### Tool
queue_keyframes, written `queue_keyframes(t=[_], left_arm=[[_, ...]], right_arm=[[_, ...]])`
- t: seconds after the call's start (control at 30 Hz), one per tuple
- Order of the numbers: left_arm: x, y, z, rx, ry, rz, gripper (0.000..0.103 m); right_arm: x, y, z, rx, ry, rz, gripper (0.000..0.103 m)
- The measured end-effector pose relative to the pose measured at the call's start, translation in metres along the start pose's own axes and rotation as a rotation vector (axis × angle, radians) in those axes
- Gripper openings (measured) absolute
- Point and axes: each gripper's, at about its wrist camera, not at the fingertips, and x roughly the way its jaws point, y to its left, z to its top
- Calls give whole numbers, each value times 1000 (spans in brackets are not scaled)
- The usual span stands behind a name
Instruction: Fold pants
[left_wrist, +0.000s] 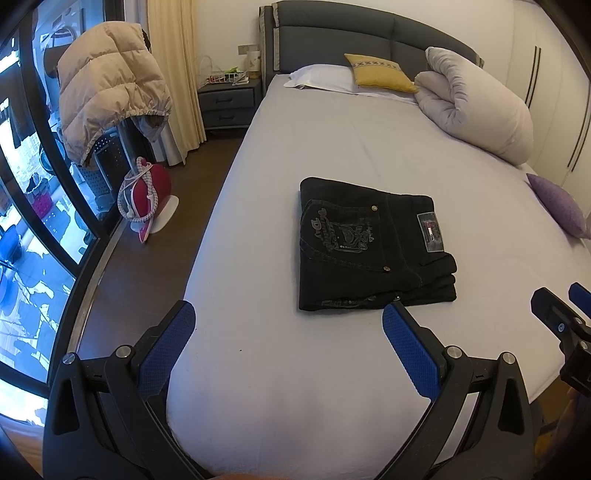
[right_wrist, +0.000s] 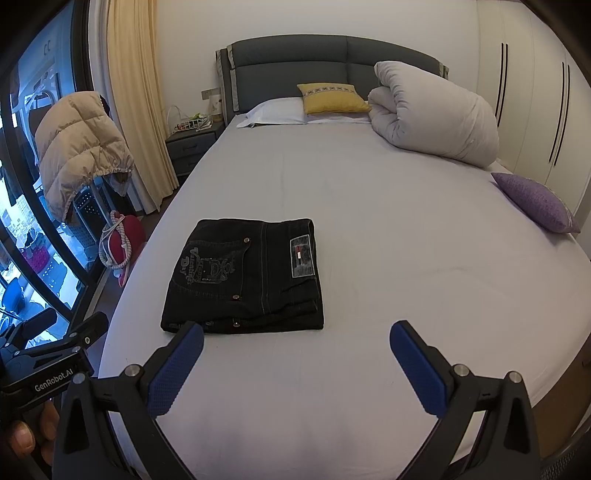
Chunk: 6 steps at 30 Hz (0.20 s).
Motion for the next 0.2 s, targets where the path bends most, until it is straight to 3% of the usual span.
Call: queue_keyframes(t=[0.2], left_arm=[[1,1,-1,-3,-4,-4,103]], right_arm=[[2,-4,0,4,10,4,103]])
